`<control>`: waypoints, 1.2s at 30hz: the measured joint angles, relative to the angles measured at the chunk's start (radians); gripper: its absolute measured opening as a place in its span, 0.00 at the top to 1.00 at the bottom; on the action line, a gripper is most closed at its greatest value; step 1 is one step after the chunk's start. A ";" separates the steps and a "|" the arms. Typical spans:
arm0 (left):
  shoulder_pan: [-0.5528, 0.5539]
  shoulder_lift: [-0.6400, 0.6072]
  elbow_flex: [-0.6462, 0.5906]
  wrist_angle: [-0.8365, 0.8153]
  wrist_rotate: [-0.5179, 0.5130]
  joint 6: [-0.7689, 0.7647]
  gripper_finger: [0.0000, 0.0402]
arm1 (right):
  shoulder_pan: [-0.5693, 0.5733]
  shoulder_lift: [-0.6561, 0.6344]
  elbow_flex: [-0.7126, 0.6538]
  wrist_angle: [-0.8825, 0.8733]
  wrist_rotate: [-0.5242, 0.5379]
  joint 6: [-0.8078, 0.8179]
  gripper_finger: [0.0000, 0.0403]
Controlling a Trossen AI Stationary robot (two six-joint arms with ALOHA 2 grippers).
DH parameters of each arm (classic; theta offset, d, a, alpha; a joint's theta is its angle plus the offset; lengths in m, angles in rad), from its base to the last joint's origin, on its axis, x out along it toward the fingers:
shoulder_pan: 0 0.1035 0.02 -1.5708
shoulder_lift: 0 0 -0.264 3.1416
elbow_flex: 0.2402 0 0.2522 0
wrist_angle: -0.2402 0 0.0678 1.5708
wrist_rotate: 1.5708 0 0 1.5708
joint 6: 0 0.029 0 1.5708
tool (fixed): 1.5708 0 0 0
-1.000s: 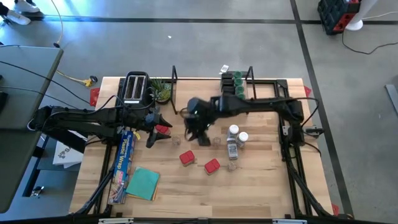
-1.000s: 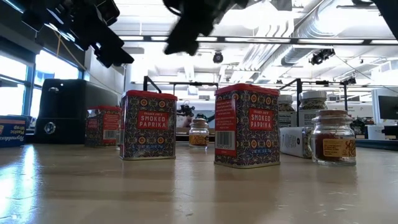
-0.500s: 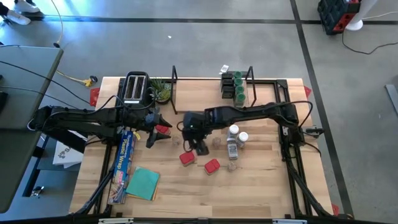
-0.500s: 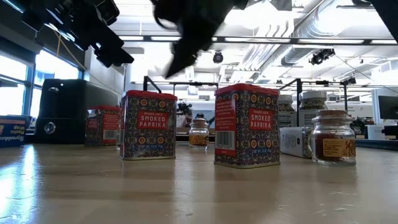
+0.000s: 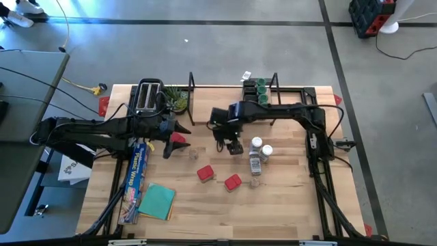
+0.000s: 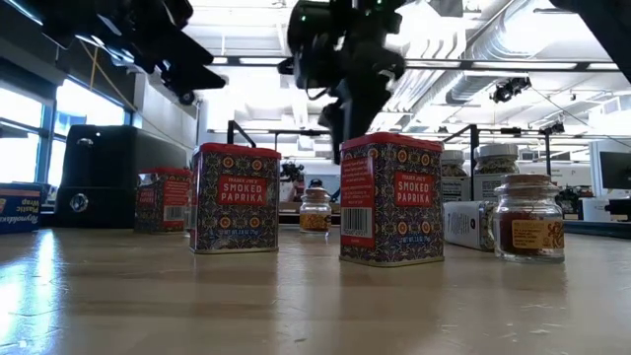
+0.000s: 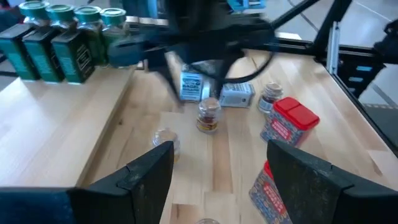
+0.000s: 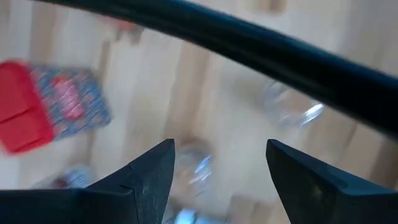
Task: Shelf spices
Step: Put the right brown seasoning bottle on the shelf
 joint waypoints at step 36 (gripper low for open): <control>-0.029 0.000 -0.055 0.053 -0.037 -0.036 0.37 | 0.143 -0.267 -0.610 0.493 0.253 0.445 0.39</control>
